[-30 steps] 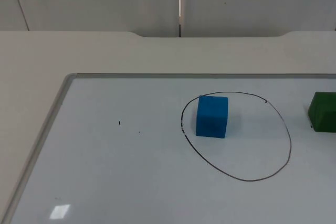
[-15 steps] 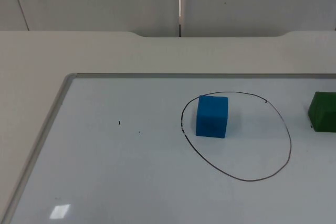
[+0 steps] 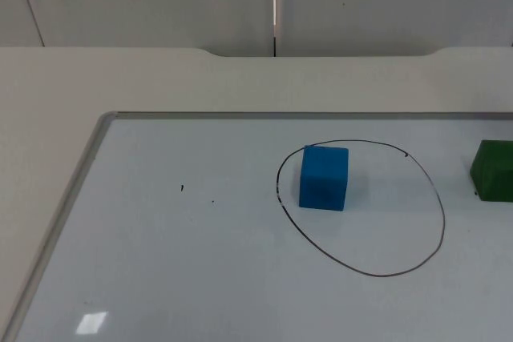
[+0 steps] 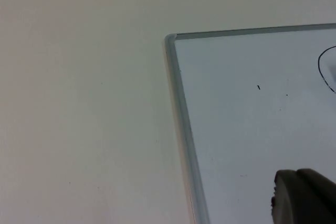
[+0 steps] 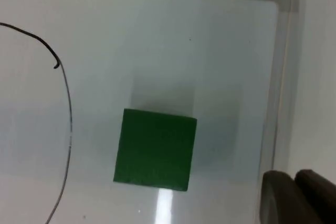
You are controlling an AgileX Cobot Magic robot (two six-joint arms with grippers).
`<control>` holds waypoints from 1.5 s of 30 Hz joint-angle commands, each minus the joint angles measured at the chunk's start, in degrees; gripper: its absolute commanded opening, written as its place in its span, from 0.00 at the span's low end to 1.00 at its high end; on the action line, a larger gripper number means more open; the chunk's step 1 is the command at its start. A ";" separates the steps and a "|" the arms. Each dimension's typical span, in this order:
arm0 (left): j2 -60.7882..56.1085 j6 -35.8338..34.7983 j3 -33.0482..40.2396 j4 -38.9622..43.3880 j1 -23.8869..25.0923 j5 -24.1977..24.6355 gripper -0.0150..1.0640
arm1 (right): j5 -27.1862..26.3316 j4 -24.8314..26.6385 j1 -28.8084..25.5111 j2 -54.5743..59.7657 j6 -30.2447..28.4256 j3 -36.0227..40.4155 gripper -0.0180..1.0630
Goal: Push the two cubes into the marked area.
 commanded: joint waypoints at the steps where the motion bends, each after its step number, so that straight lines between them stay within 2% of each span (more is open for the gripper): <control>1: -0.23 -0.48 0.35 -0.58 0.12 -0.79 0.01 | -1.20 -0.46 -0.26 2.48 -0.12 -0.35 0.06; 9: -0.23 -0.48 0.35 -0.58 0.12 -0.79 0.01 | -2.27 -0.46 -0.26 9.19 0.11 -0.35 0.06; 16: -0.23 -0.48 0.35 -0.58 0.12 -0.79 0.01 | -6.74 -0.46 -0.26 15.70 0.11 -0.35 0.06; 28: -0.23 -0.48 0.35 -0.48 0.12 -0.80 0.01 | -12.41 0.08 -0.26 18.98 0.11 -0.35 0.05; 31: -0.23 -0.48 0.35 -0.48 0.12 -0.80 0.01 | -13.11 0.22 -0.26 18.98 0.11 -0.35 0.02; 39: -0.23 -0.48 0.35 -0.48 0.12 -0.80 0.01 | -12.88 0.48 -0.26 18.98 0.80 -0.35 0.02; 45: -0.23 -0.48 0.35 -0.48 0.12 -0.80 0.01 | -12.59 4.38 -0.15 18.98 0.80 -0.35 0.02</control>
